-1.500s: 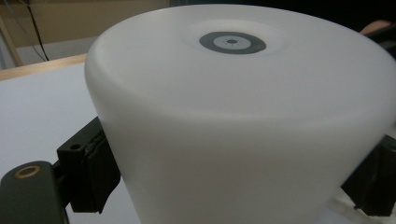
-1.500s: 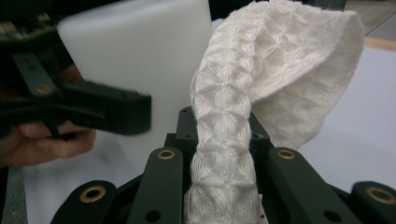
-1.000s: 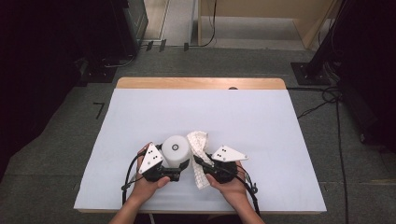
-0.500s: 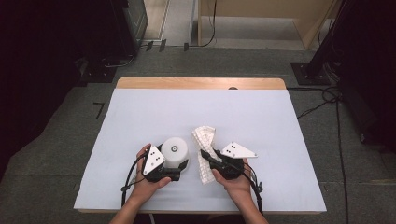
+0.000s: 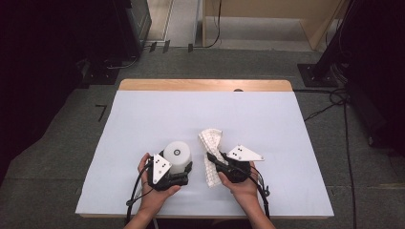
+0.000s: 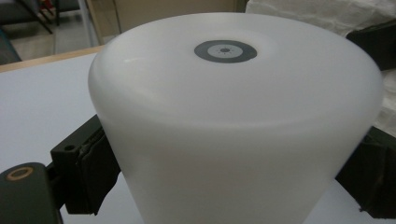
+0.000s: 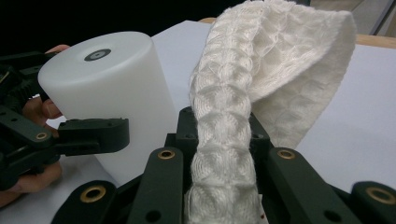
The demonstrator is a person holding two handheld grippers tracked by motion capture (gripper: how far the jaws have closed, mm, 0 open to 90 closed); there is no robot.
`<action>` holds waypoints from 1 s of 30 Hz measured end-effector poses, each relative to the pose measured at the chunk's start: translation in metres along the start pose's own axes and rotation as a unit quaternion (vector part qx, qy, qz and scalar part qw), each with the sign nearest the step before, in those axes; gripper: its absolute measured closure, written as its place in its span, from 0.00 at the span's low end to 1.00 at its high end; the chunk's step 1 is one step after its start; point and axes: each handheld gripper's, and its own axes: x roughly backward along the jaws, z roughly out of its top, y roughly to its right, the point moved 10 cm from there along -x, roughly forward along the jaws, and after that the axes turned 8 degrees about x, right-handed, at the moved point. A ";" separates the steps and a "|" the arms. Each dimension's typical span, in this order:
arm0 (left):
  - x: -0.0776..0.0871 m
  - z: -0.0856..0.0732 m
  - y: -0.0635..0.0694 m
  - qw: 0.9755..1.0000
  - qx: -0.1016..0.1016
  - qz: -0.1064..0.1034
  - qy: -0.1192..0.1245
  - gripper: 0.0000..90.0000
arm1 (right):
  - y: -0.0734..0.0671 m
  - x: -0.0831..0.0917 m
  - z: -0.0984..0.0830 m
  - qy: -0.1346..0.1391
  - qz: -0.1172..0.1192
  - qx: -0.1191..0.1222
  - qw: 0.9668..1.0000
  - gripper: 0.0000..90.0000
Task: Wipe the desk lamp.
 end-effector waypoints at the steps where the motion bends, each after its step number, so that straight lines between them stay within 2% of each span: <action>1: 0.000 0.000 0.000 1.000 0.002 0.001 -0.002 0.07 | 0.000 0.000 0.000 0.000 0.000 0.000 1.000 0.83; 4: -0.001 0.000 0.000 1.000 -0.006 -0.004 -0.002 0.09 | 0.001 0.000 -0.001 -0.001 -0.001 -0.001 1.000 0.83; 7: -0.002 0.002 0.003 0.999 -0.018 -0.036 -0.005 0.10 | 0.001 0.000 -0.001 -0.001 -0.001 -0.002 1.000 0.83; 9: -0.002 0.005 0.009 0.997 -0.036 -0.071 0.003 0.10 | 0.001 0.000 -0.001 -0.001 -0.001 -0.001 1.000 0.83; 10: -0.003 0.006 0.013 0.994 -0.048 -0.095 0.002 0.10 | 0.001 -0.001 -0.001 -0.001 -0.001 -0.001 1.000 0.83; 11: -0.004 0.005 0.017 0.992 -0.056 -0.109 -0.003 0.10 | 0.001 -0.001 -0.001 -0.001 -0.001 -0.002 1.000 0.83; 13: -0.006 0.002 0.019 0.991 -0.066 -0.117 -0.011 0.10 | 0.002 -0.001 -0.002 -0.003 -0.002 -0.003 1.000 0.83; 17: -0.008 0.002 0.014 0.991 -0.039 -0.129 -0.018 0.09 | 0.000 -0.003 -0.004 -0.007 0.000 0.000 1.000 0.83; 19: -0.008 0.004 0.010 0.993 -0.032 -0.117 -0.010 0.04 | 0.000 -0.004 -0.004 -0.007 0.001 0.000 1.000 0.83; 21: -0.004 0.010 0.008 0.993 -0.021 -0.119 0.002 0.01 | 0.000 -0.004 -0.005 -0.007 0.001 0.000 1.000 0.83; 24: -0.001 0.011 0.009 0.994 -0.021 -0.112 0.004 0.00 | 0.001 -0.004 -0.005 -0.007 -0.002 0.000 1.000 0.83; 27: 0.002 0.009 0.012 0.997 -0.014 -0.072 0.004 0.00 | 0.002 -0.003 -0.005 -0.007 -0.002 -0.003 1.000 0.83; 28: 0.002 0.007 0.013 0.999 -0.006 -0.046 0.004 0.00 | 0.003 -0.003 -0.005 -0.007 -0.003 -0.002 1.000 0.83; 30: 0.002 0.004 0.015 1.000 0.000 -0.016 0.006 0.00 | 0.004 -0.003 -0.006 -0.008 -0.004 -0.001 1.000 0.83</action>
